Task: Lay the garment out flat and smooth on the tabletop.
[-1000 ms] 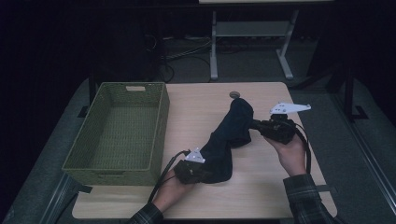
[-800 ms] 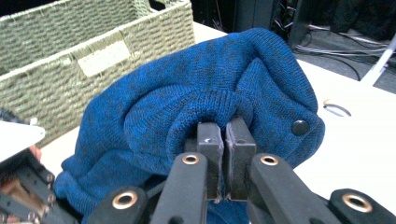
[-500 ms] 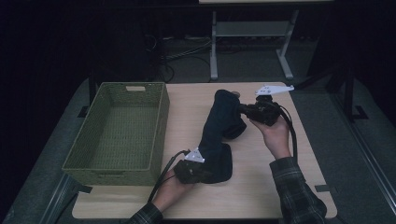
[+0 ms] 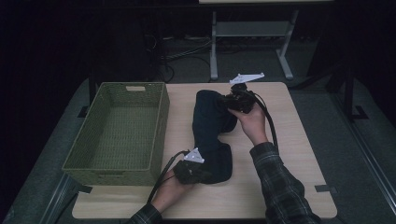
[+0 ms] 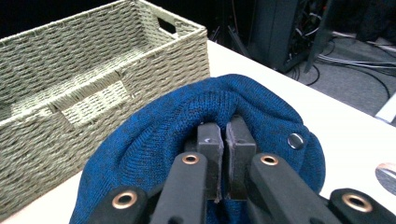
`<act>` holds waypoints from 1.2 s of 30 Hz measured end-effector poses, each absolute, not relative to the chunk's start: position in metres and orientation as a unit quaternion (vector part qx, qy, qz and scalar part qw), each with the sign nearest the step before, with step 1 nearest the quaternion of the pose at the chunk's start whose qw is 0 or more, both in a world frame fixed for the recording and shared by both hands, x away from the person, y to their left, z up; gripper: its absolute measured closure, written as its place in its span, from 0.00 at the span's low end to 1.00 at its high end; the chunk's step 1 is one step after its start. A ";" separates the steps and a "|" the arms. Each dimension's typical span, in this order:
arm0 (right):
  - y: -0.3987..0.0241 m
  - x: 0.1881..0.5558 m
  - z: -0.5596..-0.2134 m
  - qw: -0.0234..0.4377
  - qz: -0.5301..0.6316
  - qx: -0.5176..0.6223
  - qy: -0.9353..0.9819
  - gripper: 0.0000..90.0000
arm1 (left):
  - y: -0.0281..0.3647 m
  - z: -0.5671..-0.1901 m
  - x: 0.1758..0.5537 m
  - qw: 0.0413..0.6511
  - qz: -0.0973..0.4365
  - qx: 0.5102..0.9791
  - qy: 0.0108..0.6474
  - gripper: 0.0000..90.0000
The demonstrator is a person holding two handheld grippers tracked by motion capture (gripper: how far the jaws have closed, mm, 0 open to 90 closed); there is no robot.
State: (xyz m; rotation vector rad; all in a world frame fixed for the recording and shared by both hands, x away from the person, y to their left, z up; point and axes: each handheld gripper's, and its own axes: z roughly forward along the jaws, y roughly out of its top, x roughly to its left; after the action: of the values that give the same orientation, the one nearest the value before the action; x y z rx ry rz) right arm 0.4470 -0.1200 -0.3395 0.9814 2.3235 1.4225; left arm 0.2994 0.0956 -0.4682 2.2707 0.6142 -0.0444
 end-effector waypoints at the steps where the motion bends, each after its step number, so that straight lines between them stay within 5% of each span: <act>1: -0.116 0.449 -0.341 0.125 0.488 0.334 0.797 0.97 | 0.096 -0.468 0.299 0.384 -0.018 0.891 0.241 1.00; 6: -0.098 0.459 -0.346 0.115 0.481 0.333 0.803 0.94 | 0.096 -0.469 0.300 0.387 -0.019 0.890 0.241 1.00; 11: -0.095 0.456 -0.342 0.116 0.487 0.326 0.802 0.72 | 0.096 -0.469 0.300 0.386 -0.020 0.890 0.242 1.00; 21: -0.135 0.432 -0.340 0.139 0.478 0.341 0.797 0.71 | 0.097 -0.469 0.300 0.386 -0.024 0.890 0.243 1.00; 36: -0.158 0.410 -0.415 0.084 0.414 0.373 0.826 0.68 | 0.097 -0.470 0.300 0.391 -0.024 0.887 0.245 1.00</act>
State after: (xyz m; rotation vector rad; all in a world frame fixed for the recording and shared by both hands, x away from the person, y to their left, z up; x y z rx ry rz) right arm 0.4103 -0.1576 -0.4149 1.1142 2.4639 1.2350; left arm 0.3003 0.0969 -0.4697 2.2529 0.6222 -0.0616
